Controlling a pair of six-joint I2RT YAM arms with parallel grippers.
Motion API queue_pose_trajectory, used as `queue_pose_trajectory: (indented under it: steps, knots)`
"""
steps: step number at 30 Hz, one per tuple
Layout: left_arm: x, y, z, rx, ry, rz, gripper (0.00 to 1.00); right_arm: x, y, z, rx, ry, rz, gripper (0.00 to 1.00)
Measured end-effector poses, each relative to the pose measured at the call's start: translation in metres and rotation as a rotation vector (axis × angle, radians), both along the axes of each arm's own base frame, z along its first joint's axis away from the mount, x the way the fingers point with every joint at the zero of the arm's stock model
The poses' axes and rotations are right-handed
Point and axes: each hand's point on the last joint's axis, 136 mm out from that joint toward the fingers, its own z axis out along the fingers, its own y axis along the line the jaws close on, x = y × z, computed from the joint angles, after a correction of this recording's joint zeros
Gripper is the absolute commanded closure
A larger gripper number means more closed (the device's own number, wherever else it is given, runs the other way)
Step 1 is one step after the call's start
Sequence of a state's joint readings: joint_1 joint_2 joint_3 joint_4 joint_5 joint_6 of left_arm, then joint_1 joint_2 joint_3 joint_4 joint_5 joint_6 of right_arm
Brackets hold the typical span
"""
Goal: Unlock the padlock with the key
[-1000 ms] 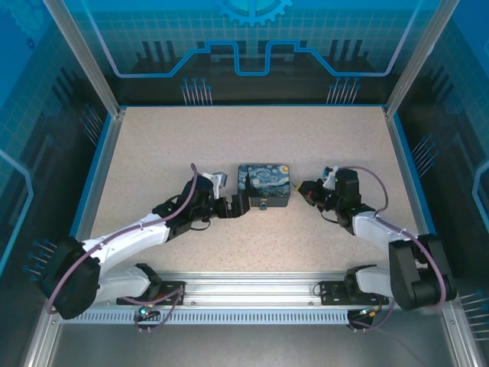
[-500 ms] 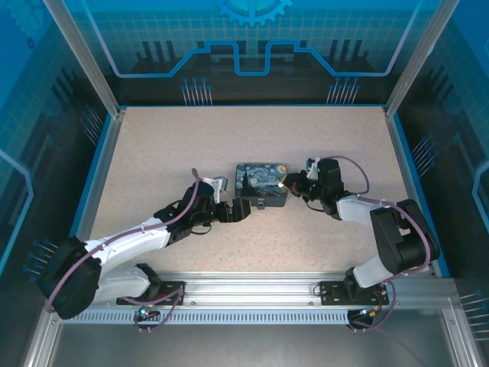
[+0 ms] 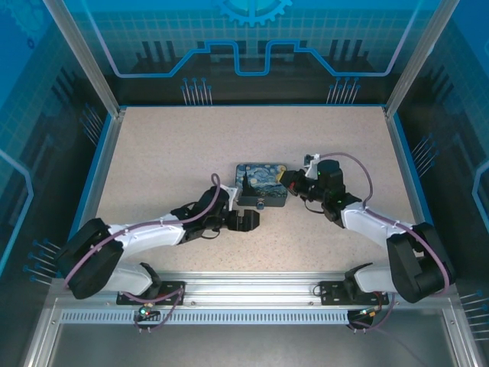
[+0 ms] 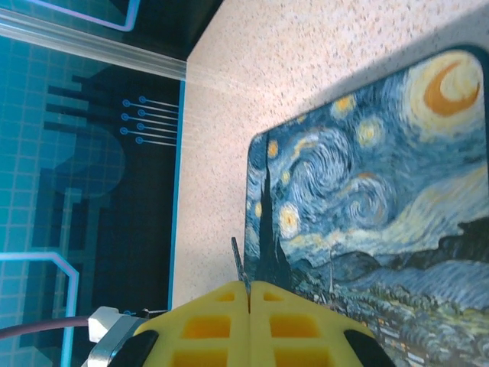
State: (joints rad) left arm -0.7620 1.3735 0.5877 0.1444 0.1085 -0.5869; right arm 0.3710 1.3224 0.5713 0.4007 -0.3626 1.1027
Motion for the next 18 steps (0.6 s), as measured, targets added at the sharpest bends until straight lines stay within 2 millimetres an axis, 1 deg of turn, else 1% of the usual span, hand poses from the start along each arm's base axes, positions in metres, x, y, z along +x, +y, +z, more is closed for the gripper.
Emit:
queue_pose_trajectory:
  steps: [4, 8, 12, 15, 16, 18]
  knots:
    - [0.001, -0.012, -0.006, 0.038, -0.042, -0.039, 0.01, -0.007, 0.000, -0.020, -0.019, 0.053, -0.012, 1.00]
    - [0.007, -0.020, -0.016, 0.088, -0.101, -0.051, 0.02, -0.005, -0.003, -0.035, -0.033, 0.098, -0.034, 1.00]
    - [0.016, -0.023, -0.033, 0.139, -0.146, -0.045, 0.04, -0.005, -0.004, -0.041, -0.041, 0.122, -0.044, 1.00]
    - [0.024, -0.023, -0.045, 0.171, -0.169, -0.033, 0.06, -0.003, -0.005, -0.042, -0.048, 0.132, -0.052, 1.00]
    - [0.027, -0.024, -0.048, 0.179, -0.179, -0.029, 0.06, -0.002, -0.005, -0.041, -0.050, 0.133, -0.056, 1.00]
    - [0.034, -0.027, -0.048, 0.182, -0.204, -0.019, 0.07, 0.000, -0.005, -0.040, -0.053, 0.134, -0.063, 1.00]
